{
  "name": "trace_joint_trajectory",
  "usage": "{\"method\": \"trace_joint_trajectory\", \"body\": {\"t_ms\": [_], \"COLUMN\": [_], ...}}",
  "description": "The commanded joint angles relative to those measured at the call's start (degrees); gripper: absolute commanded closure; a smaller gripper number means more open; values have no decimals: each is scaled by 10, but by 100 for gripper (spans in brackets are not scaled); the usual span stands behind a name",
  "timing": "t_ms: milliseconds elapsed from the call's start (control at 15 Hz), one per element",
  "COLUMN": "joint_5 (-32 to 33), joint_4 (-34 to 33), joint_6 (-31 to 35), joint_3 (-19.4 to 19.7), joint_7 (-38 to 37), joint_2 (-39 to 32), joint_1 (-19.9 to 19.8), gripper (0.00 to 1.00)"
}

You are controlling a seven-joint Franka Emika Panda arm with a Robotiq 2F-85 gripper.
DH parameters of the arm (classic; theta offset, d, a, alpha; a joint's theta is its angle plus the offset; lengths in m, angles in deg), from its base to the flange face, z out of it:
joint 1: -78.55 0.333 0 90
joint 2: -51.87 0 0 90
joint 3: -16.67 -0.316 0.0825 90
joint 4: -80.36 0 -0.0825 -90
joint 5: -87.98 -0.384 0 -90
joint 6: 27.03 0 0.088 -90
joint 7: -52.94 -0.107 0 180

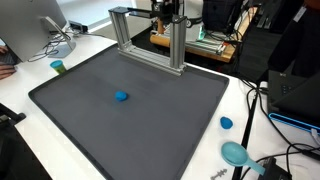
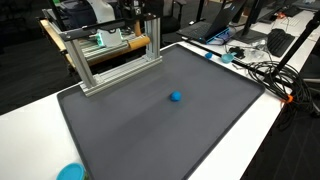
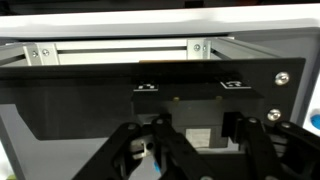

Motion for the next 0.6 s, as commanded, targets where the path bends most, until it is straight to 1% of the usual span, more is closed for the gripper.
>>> {"method": "trace_joint_trajectory", "body": {"t_ms": [0,67,133,200,533], "joint_5": [-25,-23,-21,-23,-29], "joint_4": [3,6,10,12,10], "joint_6": [-6,-2,2,4,8], "joint_3": [15,16,18,21,21], "joint_7": [29,30,34,37,34], "joint_2": [3,5,8,9,5], "joint_1": [19,18,17,17,20], "gripper": [50,58,73,78,78]}}
